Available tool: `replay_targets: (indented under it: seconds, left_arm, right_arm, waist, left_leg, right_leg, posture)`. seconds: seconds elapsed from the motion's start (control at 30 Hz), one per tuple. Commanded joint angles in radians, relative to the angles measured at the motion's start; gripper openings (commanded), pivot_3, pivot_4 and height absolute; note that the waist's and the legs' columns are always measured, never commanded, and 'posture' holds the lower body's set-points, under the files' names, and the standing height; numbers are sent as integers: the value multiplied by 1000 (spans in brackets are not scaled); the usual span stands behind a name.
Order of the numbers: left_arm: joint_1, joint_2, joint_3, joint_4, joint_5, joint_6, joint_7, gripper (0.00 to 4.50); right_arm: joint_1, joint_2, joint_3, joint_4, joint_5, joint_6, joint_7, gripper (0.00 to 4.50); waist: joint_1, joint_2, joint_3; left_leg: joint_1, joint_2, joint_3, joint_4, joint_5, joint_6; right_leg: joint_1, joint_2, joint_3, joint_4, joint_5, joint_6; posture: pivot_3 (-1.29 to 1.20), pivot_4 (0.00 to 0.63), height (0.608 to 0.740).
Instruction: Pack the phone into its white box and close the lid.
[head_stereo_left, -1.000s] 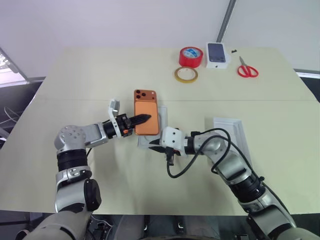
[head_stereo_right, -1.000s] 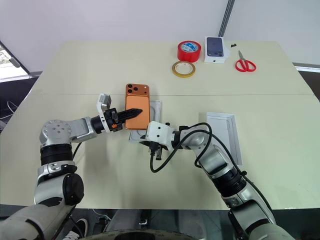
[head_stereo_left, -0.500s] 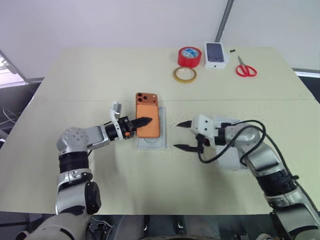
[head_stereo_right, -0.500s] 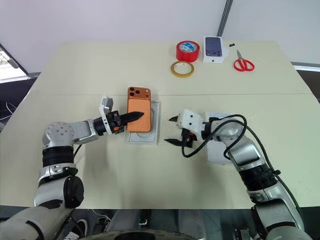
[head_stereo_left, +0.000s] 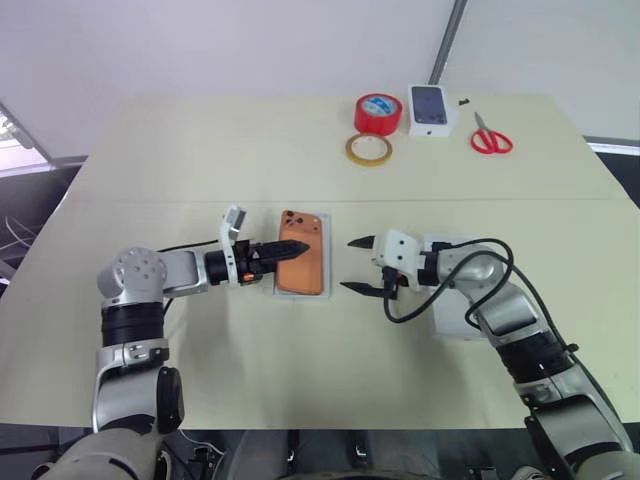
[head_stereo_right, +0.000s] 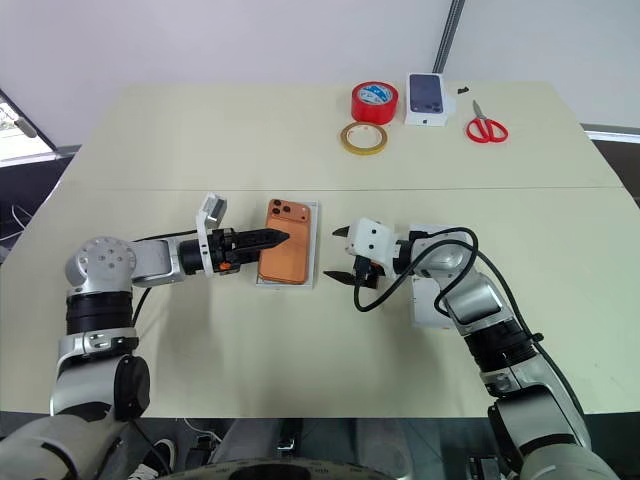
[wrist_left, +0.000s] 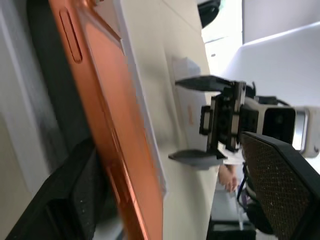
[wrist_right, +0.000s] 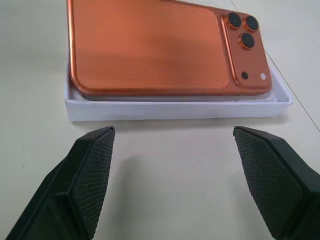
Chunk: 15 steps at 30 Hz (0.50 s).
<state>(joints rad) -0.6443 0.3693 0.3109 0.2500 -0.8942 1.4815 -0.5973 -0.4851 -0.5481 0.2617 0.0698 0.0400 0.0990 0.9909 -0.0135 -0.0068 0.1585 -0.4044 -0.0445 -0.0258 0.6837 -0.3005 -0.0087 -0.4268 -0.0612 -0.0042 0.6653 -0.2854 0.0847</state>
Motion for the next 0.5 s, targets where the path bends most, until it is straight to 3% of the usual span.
replay_targets:
  seconds: [0.03,0.5]
  left_arm:
    - [-21,20,1,-58,-3,14,16,4230]
    - [-68,123,-106,-180,38,-30,-12,4230]
  right_arm:
    - [-23,14,-4,-3,-5,-26,-9,3988]
    - [-21,61,6,7,-31,-32,-42,3988]
  waist:
    - [0,0,0]
    - [2,0,0]
  left_leg:
    - [0,0,0,0,0,0]
    - [0,0,0,0,0,0]
  right_leg:
    - [0,0,0,0,0,0]
    - [0,0,0,0,0,0]
  posture:
    - [0,150,740]
    - [0,150,740]
